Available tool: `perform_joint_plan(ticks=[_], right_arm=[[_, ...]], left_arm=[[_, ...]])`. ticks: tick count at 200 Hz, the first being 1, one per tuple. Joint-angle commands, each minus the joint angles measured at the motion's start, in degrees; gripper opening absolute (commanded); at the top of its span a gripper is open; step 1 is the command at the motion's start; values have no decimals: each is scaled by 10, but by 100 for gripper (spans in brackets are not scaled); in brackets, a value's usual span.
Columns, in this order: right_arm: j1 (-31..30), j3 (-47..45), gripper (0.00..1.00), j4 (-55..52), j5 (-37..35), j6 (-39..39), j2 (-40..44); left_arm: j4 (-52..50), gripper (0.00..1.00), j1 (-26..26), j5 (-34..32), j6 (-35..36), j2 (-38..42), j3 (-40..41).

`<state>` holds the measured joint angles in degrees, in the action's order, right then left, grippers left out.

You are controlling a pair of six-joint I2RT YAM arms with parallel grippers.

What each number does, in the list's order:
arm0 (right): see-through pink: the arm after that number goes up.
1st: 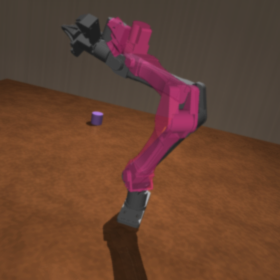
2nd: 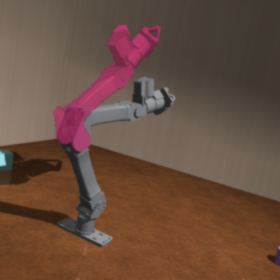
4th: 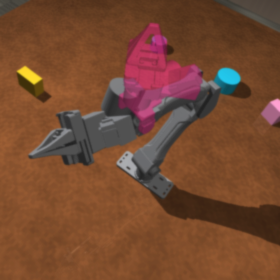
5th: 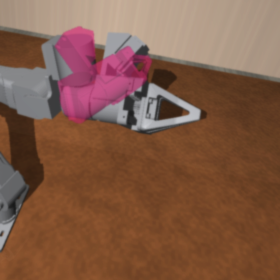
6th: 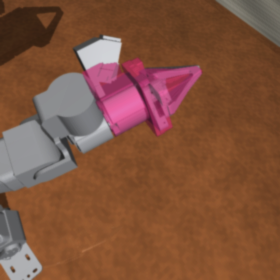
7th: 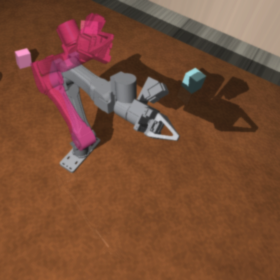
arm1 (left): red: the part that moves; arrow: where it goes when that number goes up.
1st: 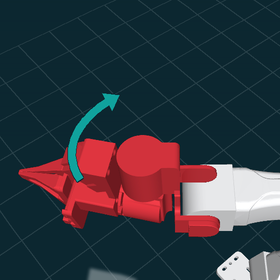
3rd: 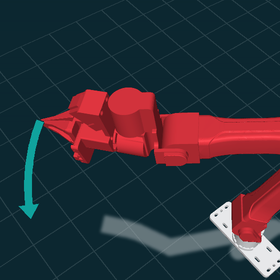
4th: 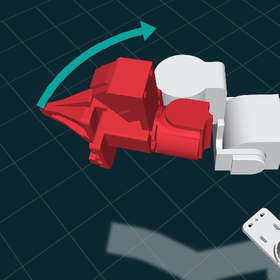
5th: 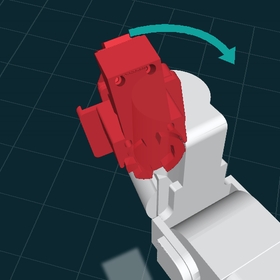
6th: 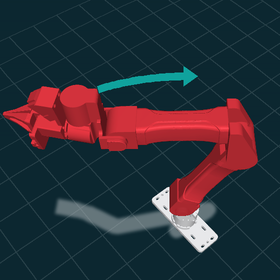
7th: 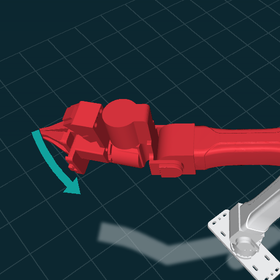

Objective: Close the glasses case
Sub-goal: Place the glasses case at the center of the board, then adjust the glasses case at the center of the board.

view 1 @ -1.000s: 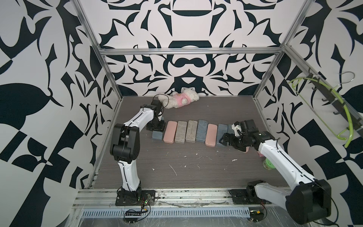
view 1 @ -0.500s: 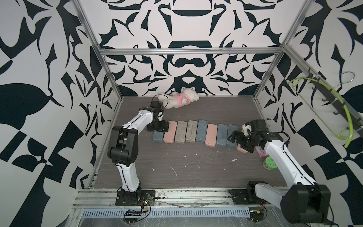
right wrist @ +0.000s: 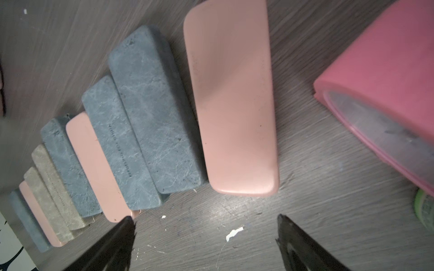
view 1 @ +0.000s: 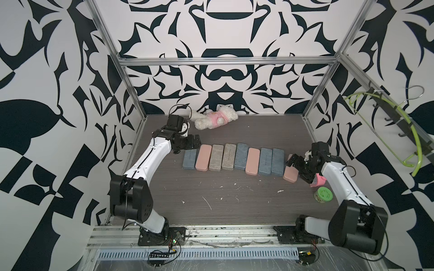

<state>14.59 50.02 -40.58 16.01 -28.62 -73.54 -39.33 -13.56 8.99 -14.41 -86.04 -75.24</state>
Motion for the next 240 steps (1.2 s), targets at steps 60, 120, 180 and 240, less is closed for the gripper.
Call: perform_joint_plan(ticks=[60, 120, 180, 240], right_arm=[[12, 61, 96, 68, -53, 4, -101], [12, 61, 95, 120, -43, 0, -146], [8, 57, 94, 173, 31, -4, -164], [-17, 80, 92, 173, 43, 0, -188]], left_arm=[[43, 99, 1, 35, -60, 174, 33], [23, 99, 1, 29, -59, 195, 36], [24, 99, 1, 29, -61, 208, 35], [17, 99, 1, 17, -60, 216, 43]])
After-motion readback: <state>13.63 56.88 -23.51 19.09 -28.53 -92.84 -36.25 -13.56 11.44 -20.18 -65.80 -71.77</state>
